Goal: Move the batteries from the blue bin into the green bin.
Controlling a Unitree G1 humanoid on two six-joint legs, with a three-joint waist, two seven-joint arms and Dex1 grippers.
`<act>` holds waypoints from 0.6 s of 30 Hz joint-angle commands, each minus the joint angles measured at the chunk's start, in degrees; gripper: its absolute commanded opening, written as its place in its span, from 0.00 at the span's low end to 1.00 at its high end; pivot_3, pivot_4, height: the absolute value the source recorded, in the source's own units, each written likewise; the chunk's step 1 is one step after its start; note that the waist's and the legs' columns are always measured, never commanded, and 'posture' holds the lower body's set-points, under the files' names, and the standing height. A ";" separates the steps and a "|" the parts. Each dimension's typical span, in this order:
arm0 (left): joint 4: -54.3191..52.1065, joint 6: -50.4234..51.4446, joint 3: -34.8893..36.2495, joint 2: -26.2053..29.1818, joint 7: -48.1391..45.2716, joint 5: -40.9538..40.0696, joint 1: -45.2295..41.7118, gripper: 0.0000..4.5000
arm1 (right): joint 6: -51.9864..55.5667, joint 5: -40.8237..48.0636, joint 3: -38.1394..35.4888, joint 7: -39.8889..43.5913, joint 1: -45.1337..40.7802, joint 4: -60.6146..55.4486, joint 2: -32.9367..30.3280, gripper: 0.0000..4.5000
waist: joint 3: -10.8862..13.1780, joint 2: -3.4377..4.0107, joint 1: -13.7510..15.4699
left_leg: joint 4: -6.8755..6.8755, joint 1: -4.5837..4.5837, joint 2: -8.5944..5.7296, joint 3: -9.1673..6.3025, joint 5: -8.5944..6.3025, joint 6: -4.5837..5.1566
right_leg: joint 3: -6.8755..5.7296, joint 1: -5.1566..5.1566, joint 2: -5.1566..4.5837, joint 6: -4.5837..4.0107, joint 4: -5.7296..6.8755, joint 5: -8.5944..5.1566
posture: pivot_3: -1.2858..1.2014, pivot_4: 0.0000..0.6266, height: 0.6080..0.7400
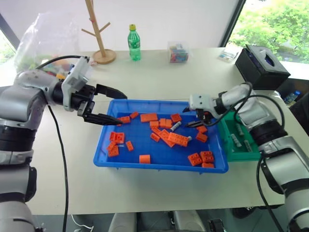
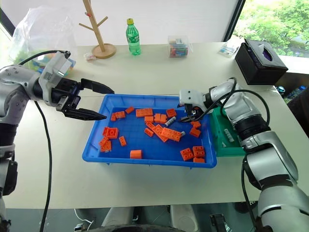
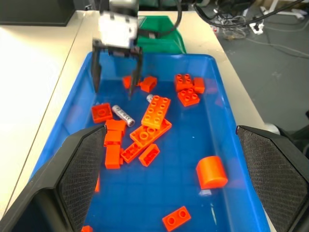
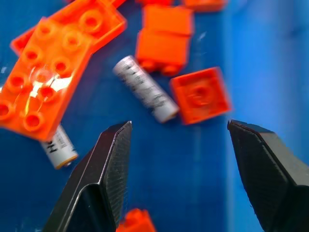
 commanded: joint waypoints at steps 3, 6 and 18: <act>-2.50 1.10 3.18 1.22 1.14 -0.60 0.78 1.00 | -9.53 -2.68 -0.83 0.44 -2.93 3.84 2.51 0.72 | 0.00 0.00 -0.26 | 0.01 0.01 0.00 0.01 0.01 -0.02 | 0.02 -0.03 0.01 0.00 0.09 0.00 | 0.52 0.24 0.97; -2.97 1.44 3.48 1.15 1.53 -0.68 1.09 1.00 | -12.40 -3.63 -1.30 -0.30 -3.40 5.32 3.79 0.72 | 0.00 0.00 -0.32 | 0.01 0.02 0.00 0.00 0.03 -0.04 | 0.02 -0.04 0.02 0.00 0.15 0.00 | 0.52 0.24 0.97; -2.97 2.14 3.26 0.45 2.50 -0.86 -0.11 1.00 | -22.97 -7.35 -0.53 -0.72 -3.98 11.79 5.51 0.72 | 0.00 0.00 -0.22 | 0.03 0.02 0.00 0.00 0.03 -0.06 | 0.01 -0.04 0.02 -0.01 0.17 0.00 | 0.52 0.24 0.97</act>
